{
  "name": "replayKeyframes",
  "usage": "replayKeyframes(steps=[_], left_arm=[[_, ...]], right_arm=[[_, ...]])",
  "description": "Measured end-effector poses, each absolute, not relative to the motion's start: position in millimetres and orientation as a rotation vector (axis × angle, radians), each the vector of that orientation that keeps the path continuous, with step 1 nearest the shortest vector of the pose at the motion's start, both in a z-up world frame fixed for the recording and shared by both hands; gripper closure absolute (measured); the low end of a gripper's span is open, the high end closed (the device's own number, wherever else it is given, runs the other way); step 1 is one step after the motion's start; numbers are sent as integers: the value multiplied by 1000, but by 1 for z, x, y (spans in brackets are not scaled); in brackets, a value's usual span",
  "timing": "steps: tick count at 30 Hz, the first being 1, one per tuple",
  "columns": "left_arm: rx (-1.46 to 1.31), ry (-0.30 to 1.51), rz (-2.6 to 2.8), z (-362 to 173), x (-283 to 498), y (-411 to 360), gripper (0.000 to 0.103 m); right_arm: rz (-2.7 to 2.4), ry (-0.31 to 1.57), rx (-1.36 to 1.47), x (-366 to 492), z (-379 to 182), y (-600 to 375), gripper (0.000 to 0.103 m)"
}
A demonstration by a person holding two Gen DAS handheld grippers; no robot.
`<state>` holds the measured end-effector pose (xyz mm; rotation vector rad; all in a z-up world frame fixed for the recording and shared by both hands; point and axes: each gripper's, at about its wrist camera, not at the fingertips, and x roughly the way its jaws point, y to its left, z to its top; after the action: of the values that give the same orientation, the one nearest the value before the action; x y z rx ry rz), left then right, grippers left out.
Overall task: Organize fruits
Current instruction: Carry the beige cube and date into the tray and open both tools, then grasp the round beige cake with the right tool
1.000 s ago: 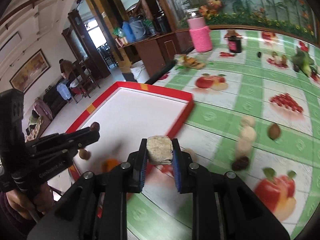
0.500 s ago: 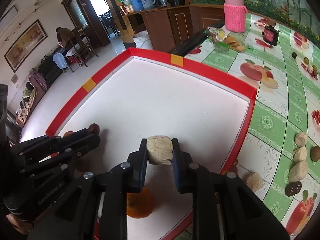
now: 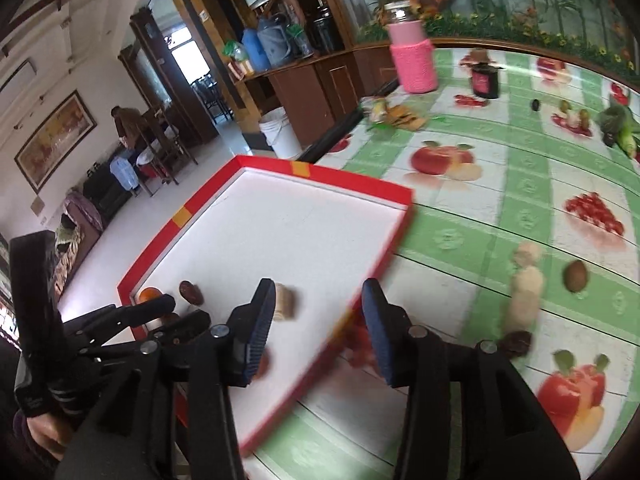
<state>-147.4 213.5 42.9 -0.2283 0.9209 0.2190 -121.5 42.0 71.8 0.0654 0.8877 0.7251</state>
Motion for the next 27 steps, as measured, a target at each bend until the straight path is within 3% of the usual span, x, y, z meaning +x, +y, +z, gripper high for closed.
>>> replayKeyframes(steps=[15, 27], left_arm=[[-140, 915, 107, 56, -154, 162, 38], [-134, 928, 88, 54, -157, 154, 37]], right_arm=[[516, 899, -22, -128, 51, -78, 52], [411, 1022, 40, -78, 36, -30, 52]])
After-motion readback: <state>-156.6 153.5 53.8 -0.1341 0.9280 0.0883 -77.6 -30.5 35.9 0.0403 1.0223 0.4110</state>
